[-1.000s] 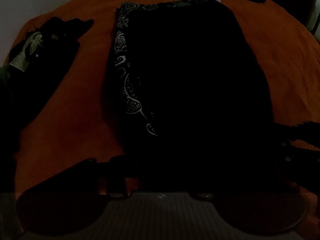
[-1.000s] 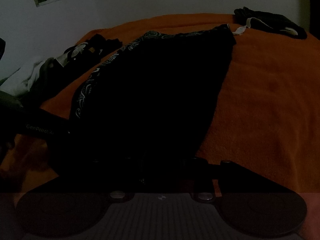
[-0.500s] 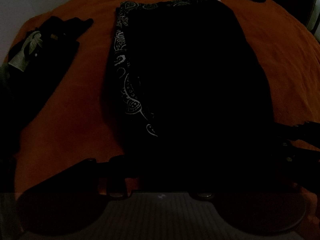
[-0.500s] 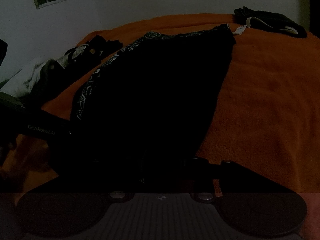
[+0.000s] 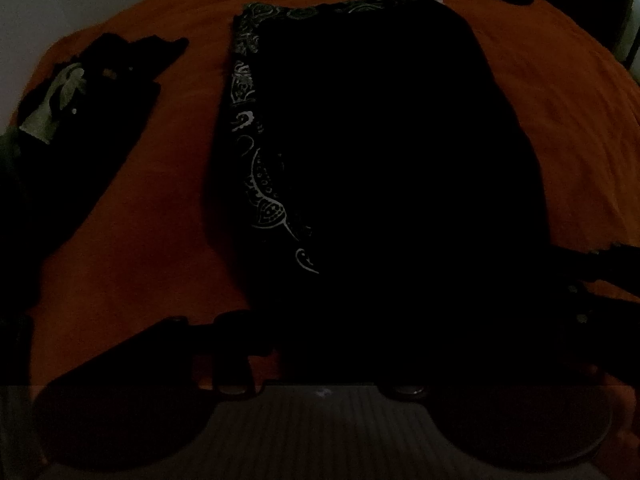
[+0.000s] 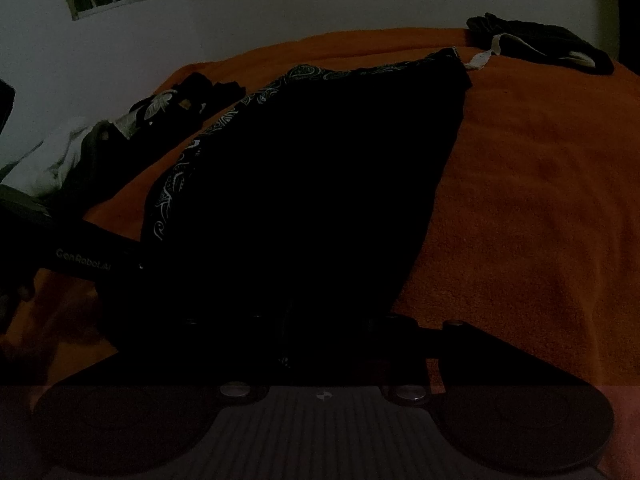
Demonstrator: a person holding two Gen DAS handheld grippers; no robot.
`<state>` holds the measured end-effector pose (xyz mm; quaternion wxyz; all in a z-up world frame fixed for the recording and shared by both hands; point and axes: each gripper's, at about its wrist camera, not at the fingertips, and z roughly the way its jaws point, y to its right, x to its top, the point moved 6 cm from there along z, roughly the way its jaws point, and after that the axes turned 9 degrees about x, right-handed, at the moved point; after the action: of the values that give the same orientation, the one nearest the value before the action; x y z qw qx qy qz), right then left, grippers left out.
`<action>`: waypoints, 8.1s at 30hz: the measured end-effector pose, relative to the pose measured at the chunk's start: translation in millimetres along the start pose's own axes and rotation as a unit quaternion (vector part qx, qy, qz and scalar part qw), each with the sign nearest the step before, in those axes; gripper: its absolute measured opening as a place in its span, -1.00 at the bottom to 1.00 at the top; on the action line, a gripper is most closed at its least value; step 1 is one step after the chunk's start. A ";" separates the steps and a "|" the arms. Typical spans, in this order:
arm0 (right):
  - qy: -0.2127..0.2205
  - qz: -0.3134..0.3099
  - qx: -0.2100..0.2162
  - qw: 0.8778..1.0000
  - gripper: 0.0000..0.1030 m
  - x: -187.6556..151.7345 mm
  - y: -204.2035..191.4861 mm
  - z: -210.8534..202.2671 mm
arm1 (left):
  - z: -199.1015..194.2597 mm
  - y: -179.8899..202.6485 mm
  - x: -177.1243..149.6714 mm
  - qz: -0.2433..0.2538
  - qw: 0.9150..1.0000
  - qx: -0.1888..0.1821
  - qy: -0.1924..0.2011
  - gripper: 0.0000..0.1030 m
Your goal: Fold clothes
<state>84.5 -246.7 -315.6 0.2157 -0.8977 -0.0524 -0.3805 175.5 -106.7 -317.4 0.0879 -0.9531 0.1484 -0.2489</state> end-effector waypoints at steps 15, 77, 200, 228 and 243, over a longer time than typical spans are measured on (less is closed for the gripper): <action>0.023 -0.317 0.022 0.948 0.37 18.3 -15.4 -54.6 | -61.1 23.0 3.1 0.372 0.900 0.004 0.229 1.00; 0.043 -0.454 0.095 0.885 -0.34 19.0 -79.9 -21.1 | -42.5 33.0 -60.8 0.524 0.747 -0.033 0.408 -0.40; -0.080 -0.603 -0.107 0.787 -0.77 -8.7 -16.8 48.6 | -15.9 94.3 -23.6 0.478 0.840 0.042 0.254 -0.40; -0.103 -0.684 -0.191 0.697 -0.30 -37.7 48.9 40.9 | 13.0 48.3 -23.7 0.468 0.843 0.086 0.250 -0.36; -0.082 -0.657 -0.195 0.724 -0.73 19.1 26.6 -34.1 | -71.0 18.4 9.5 0.429 0.852 0.054 0.296 -0.69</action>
<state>82.3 -286.6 -290.3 -0.2734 -0.6885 -0.5710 -0.3539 143.5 -133.8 -256.5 0.1890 -0.6696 0.5475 -0.4648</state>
